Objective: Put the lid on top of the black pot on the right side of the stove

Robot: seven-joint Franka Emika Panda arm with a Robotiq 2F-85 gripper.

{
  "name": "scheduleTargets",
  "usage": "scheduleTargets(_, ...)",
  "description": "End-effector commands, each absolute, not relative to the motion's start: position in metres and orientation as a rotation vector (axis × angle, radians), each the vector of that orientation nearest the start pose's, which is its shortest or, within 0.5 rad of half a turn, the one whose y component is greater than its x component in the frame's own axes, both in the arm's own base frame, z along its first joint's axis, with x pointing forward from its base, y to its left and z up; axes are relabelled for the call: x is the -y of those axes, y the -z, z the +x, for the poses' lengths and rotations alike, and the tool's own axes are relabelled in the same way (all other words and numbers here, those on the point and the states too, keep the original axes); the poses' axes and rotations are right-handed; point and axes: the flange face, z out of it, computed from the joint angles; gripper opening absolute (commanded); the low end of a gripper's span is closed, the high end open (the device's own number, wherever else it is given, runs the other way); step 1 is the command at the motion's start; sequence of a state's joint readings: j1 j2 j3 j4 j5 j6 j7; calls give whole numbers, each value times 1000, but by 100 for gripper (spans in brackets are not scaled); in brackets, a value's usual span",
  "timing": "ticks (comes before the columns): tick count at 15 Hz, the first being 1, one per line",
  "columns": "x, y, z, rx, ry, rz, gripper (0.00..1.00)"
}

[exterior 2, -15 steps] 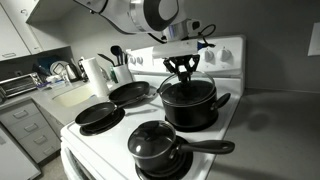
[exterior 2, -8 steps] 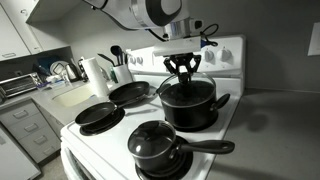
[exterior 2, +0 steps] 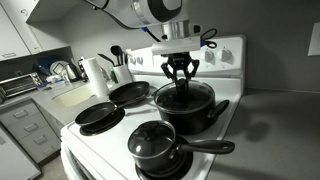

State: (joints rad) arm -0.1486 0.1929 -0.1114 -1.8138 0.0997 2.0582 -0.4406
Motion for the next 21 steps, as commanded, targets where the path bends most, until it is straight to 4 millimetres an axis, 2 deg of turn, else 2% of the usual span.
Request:
scheduleTargets(1, 155, -434, 608, 267, 33, -3118, 13)
scheduleTargets(6, 151, -430, 614, 302, 24, -3189, 13)
scheduleTargets(14, 146, -425, 624, 281, 110, -3175, 13)
scheduleTargets(21, 143, -431, 641, 305, 285, -3180, 13)
